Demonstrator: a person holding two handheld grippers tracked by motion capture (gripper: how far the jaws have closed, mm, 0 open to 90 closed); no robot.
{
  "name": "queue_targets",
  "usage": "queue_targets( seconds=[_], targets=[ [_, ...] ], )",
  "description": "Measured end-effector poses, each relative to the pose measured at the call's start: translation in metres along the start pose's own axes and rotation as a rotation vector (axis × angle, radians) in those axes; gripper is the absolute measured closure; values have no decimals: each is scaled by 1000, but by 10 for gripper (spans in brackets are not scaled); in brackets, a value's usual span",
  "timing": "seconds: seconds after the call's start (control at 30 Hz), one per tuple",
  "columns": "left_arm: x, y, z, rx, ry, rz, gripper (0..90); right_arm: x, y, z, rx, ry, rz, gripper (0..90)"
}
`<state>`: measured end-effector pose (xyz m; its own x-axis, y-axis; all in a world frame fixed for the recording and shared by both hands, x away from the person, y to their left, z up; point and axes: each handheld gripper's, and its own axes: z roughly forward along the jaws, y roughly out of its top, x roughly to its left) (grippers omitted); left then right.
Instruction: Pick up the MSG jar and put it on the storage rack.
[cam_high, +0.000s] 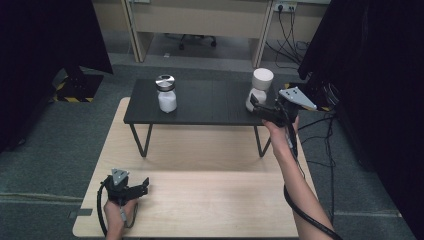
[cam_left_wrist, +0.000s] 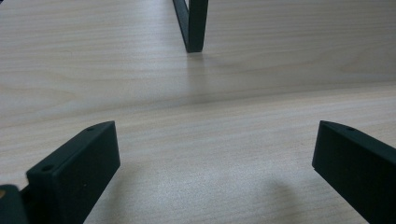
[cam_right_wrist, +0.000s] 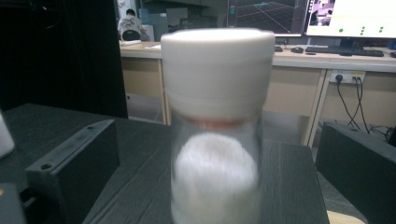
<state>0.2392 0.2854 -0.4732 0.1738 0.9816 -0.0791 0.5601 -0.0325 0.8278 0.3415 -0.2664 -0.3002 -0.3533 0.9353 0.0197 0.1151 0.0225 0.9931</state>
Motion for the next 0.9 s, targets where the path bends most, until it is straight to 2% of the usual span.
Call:
queue_targets(
  seconds=[0.47, 0.67, 0.9],
  targets=[
    [0, 1, 1, 8, -3, 1, 0, -9, -44, -36, -36, -3, 8, 3],
    [1, 1, 1, 9, -5, -1, 0, -8, -64, -48, -31, -17, -29, 3],
    [1, 1, 1, 10, -3, -1, 0, -6, -94, -61, -31, -20, -41, 3]
  ],
)
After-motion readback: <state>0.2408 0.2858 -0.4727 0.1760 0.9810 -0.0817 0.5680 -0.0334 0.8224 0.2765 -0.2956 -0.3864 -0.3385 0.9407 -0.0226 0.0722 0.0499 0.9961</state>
